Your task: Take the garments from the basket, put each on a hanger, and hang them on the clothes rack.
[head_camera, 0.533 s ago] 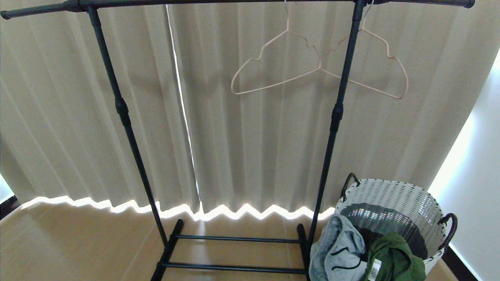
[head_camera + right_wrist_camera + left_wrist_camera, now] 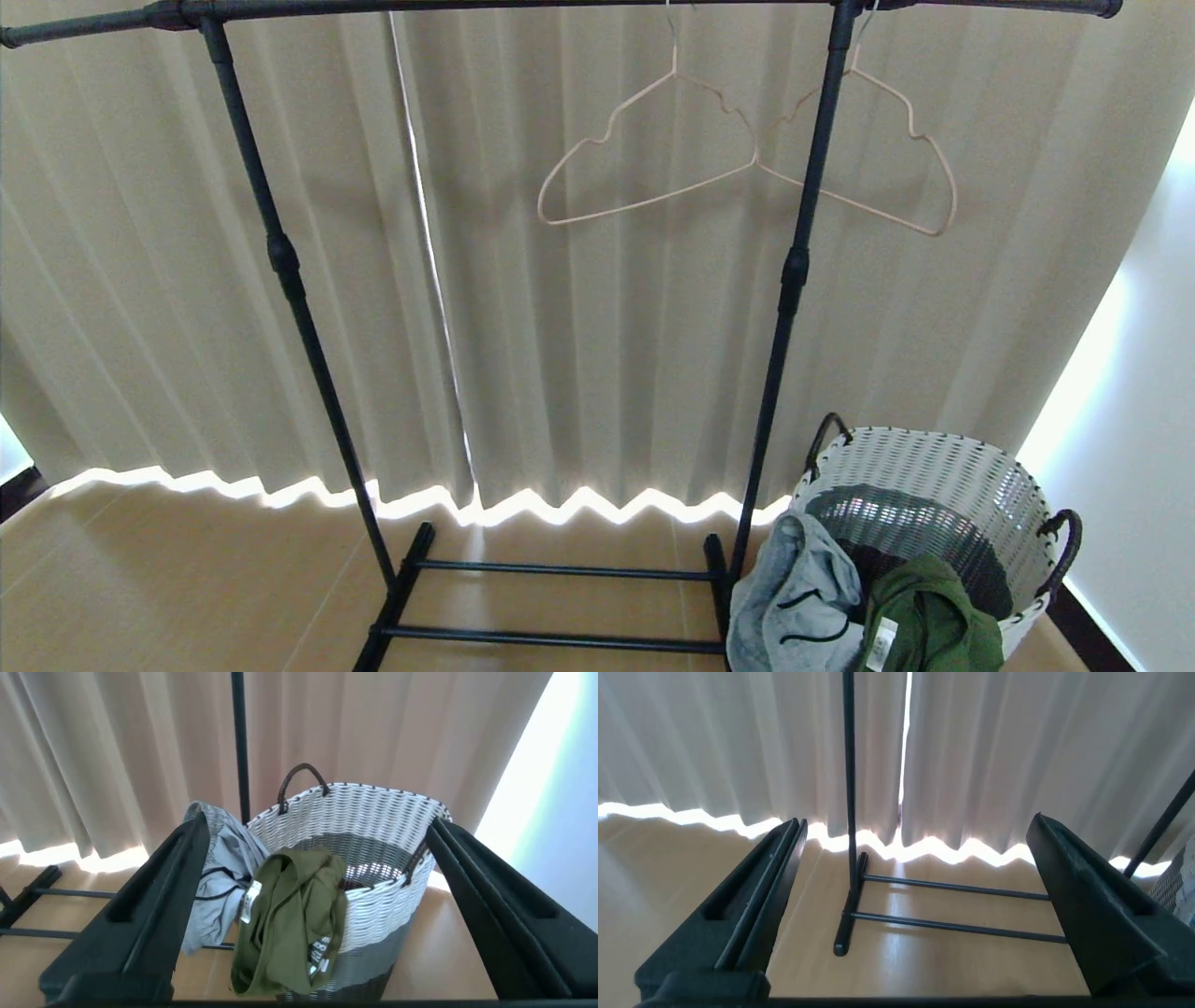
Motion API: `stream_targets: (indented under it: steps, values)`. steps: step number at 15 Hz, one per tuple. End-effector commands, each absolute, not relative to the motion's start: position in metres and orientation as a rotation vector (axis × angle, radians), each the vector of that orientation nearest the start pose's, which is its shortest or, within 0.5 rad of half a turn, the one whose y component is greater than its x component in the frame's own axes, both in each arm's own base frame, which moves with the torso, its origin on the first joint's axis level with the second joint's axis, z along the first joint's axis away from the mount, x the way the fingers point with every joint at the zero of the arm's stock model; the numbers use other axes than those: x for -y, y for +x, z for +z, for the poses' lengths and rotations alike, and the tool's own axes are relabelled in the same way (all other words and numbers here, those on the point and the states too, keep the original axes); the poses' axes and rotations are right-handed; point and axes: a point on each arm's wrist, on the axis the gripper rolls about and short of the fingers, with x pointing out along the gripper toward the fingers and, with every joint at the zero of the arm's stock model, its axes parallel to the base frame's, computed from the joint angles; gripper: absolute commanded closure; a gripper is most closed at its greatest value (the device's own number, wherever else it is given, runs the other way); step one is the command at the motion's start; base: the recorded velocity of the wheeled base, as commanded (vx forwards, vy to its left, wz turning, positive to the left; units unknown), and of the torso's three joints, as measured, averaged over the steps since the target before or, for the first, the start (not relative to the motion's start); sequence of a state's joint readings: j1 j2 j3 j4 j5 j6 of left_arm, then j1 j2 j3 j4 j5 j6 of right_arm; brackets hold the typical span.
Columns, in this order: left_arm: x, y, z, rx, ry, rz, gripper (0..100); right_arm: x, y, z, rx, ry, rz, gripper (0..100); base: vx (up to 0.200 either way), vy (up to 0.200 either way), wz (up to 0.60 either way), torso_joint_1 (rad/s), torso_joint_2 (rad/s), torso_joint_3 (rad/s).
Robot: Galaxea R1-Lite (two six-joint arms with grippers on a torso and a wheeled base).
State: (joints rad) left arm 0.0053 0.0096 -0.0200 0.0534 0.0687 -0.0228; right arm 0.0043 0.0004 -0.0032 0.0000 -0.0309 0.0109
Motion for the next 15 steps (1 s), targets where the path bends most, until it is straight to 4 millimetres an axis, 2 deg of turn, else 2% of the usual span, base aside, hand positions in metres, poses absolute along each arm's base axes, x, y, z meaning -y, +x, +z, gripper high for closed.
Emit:
stream_targets:
  steps: [1,8,15]
  values:
    - [-0.0014,-0.0236,0.0759,-0.042,-0.022,0.076,0,0.0008,-0.0230,0.0763,0.003,0.011,-0.026,0,0.200,0.000,0.00,0.002,0.00,-0.002]
    - [-0.0014,-0.0236,0.0759,-0.042,-0.022,0.076,0,0.0008,-0.0230,0.0763,0.003,0.009,-0.025,0,0.200,0.000,0.00,-0.002,0.00,0.006]
    - [-0.0014,-0.0238,0.0763,-0.040,-0.025,0.076,0,0.0006,-0.0230,0.0762,0.002,0.005,-0.018,0,0.000,0.000,0.00,0.000,0.00,0.000]
